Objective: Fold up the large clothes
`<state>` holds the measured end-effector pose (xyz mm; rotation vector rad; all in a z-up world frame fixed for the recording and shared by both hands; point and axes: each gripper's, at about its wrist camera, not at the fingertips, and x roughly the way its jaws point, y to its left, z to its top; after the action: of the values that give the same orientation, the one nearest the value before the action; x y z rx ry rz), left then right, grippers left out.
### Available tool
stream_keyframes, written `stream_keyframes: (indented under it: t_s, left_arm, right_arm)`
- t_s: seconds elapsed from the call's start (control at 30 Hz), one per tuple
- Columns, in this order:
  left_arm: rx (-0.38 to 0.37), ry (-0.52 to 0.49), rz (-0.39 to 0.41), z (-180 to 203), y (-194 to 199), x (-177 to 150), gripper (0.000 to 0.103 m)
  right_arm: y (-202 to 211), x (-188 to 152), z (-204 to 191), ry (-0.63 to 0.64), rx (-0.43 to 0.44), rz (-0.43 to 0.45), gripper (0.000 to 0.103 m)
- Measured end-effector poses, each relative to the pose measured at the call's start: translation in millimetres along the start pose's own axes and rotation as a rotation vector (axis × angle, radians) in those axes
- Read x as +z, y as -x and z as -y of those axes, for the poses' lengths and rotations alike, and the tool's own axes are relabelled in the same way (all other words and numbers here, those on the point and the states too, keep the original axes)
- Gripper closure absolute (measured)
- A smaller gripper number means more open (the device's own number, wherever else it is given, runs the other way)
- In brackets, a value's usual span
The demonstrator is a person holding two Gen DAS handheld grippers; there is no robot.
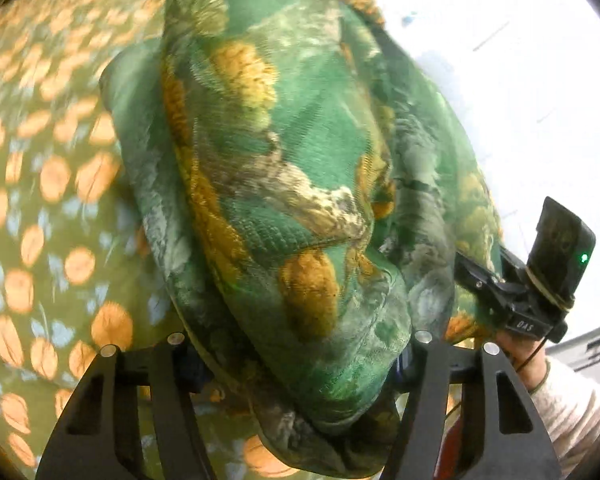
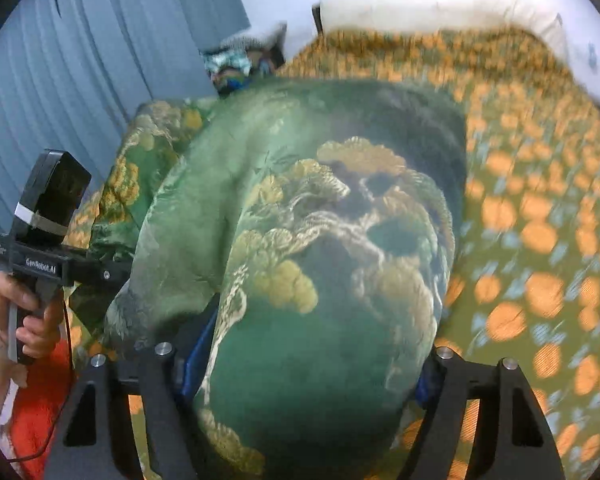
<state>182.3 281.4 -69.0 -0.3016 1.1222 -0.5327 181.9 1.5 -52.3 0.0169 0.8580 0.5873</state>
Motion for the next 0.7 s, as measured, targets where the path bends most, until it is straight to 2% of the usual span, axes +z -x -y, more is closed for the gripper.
stream_keyframes:
  t_s: [0.17, 0.27, 0.3, 0.37, 0.4, 0.43, 0.47, 0.5, 0.57, 0.67, 0.7]
  left_arm:
    - [-0.014, -0.056, 0.035, 32.7, -14.4, 36.5, 0.037]
    - [-0.001, -0.083, 0.021, 42.5, -44.7, 52.0, 0.034]
    - [0.005, -0.080, 0.006, 40.6, -54.4, 49.5, 0.026]
    - [0.054, -0.031, -0.054, 25.5, -83.5, 48.2, 0.019]
    - [0.073, -0.002, -0.078, 19.9, -93.5, 46.3, 0.015]
    - [0.063, 0.013, -0.071, 17.1, -94.6, 42.4, 0.012]
    - [0.046, 0.019, -0.043, 17.4, -88.8, 36.8, 0.009]
    - [0.047, -0.003, 0.011, 22.5, -73.3, 30.4, 0.009]
    - [0.131, -0.082, 0.078, 39.7, -47.1, 22.2, 0.007]
    - [0.441, -0.325, 0.227, 86.1, -2.3, -2.6, 0.003]
    - [0.510, -0.369, 0.265, 101.2, 5.4, -10.3, 0.000]
  right_arm:
    - [24.0, 23.0, 19.5, 0.002, -0.045, 0.063, 0.028]
    - [20.5, 27.2, 40.9, -0.043, -0.061, 0.070, 0.028]
    - [15.5, 26.2, 51.2, -0.072, -0.055, 0.058, 0.028]
    - [2.3, 16.4, 77.8, -0.152, -0.049, 0.010, 0.022]
    - [-10.2, 8.2, 92.0, -0.208, -0.048, -0.045, 0.013]
    - [-18.2, 2.4, 102.9, -0.258, -0.050, -0.101, 0.003]
    - [-24.6, -8.0, 116.3, -0.317, -0.062, -0.150, 0.000]
    - [-18.2, -15.3, 122.8, -0.339, -0.081, -0.133, 0.000]
    - [7.1, -17.6, 119.7, -0.300, -0.099, -0.062, 0.000]
    - [52.2, -14.7, 98.5, -0.164, -0.208, -0.015, 0.000]
    - [67.5, -14.3, 90.6, -0.117, -0.239, 0.006, 0.000]
